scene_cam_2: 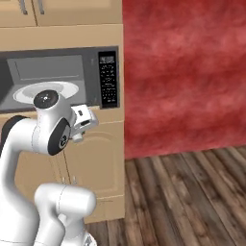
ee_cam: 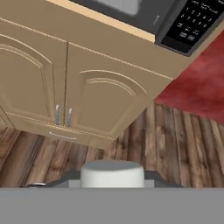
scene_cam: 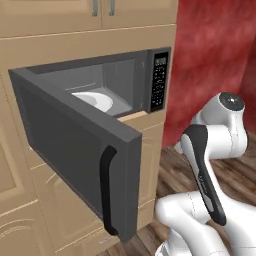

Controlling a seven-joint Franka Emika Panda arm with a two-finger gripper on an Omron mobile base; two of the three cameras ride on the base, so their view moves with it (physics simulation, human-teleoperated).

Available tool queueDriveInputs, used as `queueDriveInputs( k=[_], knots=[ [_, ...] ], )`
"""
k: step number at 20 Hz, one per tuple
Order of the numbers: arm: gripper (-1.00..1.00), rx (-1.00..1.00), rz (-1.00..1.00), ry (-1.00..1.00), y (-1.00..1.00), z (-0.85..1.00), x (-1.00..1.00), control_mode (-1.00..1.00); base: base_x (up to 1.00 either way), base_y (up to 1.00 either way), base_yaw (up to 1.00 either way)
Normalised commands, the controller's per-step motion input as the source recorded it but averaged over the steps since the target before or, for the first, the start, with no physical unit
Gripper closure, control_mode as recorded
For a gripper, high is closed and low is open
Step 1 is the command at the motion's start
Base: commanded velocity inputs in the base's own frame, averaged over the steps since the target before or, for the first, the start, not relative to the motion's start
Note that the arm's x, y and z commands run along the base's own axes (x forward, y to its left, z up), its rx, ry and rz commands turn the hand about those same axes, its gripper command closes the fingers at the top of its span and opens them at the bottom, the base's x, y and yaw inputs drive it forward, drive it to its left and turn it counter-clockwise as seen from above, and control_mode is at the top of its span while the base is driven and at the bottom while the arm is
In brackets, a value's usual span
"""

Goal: Pick the marshmallow from the counter and place it in the microwave. Then turn on the microwave.

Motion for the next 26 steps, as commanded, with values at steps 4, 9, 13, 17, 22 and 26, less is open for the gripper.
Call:
queueDriveInputs(
  k=[4,9,13,17,22,26],
  knots=[
    [1.0,0.0,0.0,0.0,0.0,0.0,0.0,1.0,0.0,-0.02,0.3],
    [1.0,0.0,0.0,0.0,0.0,0.0,0.0,1.0,0.0,-0.05,0.27],
    [1.0,0.0,0.0,0.0,0.0,0.0,0.0,1.0,-0.05,0.0,0.19],
    [1.0,0.0,0.0,0.0,0.0,0.0,0.0,1.0,-0.05,0.0,0.17],
    [1.0,0.0,0.0,0.0,0.0,0.0,0.0,1.0,0.02,0.07,0.12],
    [1.0,0.0,0.0,0.0,0.0,0.0,0.0,1.0,0.12,0.16,0.06]
  ],
)
